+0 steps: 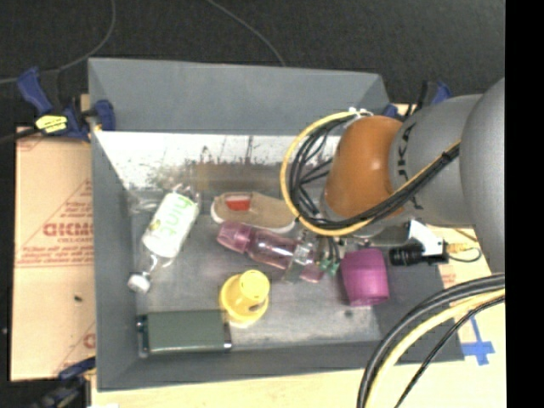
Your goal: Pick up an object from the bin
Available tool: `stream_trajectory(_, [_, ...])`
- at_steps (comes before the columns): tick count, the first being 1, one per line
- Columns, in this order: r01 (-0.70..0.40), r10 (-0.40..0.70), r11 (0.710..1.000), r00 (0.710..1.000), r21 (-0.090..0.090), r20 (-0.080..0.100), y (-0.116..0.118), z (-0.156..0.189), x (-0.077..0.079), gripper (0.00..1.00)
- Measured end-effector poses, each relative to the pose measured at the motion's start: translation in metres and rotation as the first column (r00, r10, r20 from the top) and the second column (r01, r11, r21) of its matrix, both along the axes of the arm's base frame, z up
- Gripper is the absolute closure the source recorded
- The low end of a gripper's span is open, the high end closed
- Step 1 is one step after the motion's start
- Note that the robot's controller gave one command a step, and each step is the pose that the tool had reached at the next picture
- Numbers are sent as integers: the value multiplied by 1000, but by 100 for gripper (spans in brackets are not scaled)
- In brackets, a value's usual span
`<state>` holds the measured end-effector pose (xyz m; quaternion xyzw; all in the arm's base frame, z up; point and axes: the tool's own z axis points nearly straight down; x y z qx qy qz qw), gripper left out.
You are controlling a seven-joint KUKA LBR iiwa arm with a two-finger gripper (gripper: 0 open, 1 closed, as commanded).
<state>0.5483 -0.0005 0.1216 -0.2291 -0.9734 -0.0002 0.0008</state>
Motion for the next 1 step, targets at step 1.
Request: stream_trajectory(1, [-1,1,1000,1000,0,1,0,18,0,100])
